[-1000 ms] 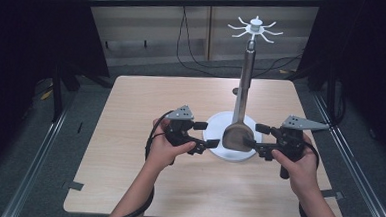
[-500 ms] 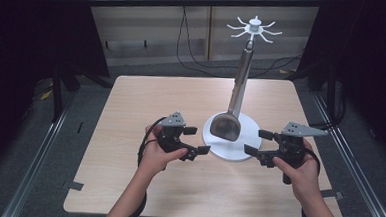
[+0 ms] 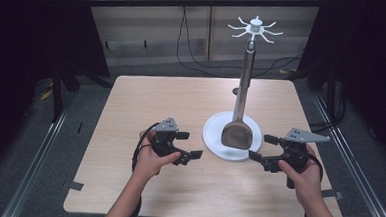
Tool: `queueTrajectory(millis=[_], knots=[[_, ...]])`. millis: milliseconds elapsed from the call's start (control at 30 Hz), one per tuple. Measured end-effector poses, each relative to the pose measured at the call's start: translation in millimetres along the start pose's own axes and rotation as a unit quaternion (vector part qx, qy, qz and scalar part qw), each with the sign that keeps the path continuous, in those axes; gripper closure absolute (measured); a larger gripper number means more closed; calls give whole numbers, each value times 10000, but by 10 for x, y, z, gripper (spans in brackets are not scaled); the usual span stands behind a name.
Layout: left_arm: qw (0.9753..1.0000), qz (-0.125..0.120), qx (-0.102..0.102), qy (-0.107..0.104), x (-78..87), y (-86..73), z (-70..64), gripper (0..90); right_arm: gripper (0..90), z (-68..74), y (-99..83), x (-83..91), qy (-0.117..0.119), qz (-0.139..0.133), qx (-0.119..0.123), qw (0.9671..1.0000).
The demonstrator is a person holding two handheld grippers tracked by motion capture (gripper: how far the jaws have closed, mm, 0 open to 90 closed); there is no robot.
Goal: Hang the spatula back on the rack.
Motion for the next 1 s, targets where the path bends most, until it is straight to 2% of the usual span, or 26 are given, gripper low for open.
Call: queueTrajectory(millis=[300, 433, 833, 1000], knots=[[9999, 93, -70, 61, 61, -130, 99, 62, 88, -71, -151, 91, -115, 131, 108, 9998], [9996, 102, -124, 237, 91, -163, 195, 61, 88, -85, -208, 96, -129, 205, 125, 9996], [9990, 123, -76, 423, 148, -251, 362, 62, 88, -144, -339, 103, -174, 435, 277, 9985], [9990, 125, -31, 425, 160, -281, 420, 64, 88, -160, -377, 110, -181, 520, 387, 9977]])
Point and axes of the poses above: each handheld gripper's, and its own axes: x roughly backward along the jaws, y roughly out of its top, z roughly to its left, the point moved 7 cm from there along -x, roughly forward along the jaws, and after that the axes turned 15 degrees about x, right-handed, at the moved point
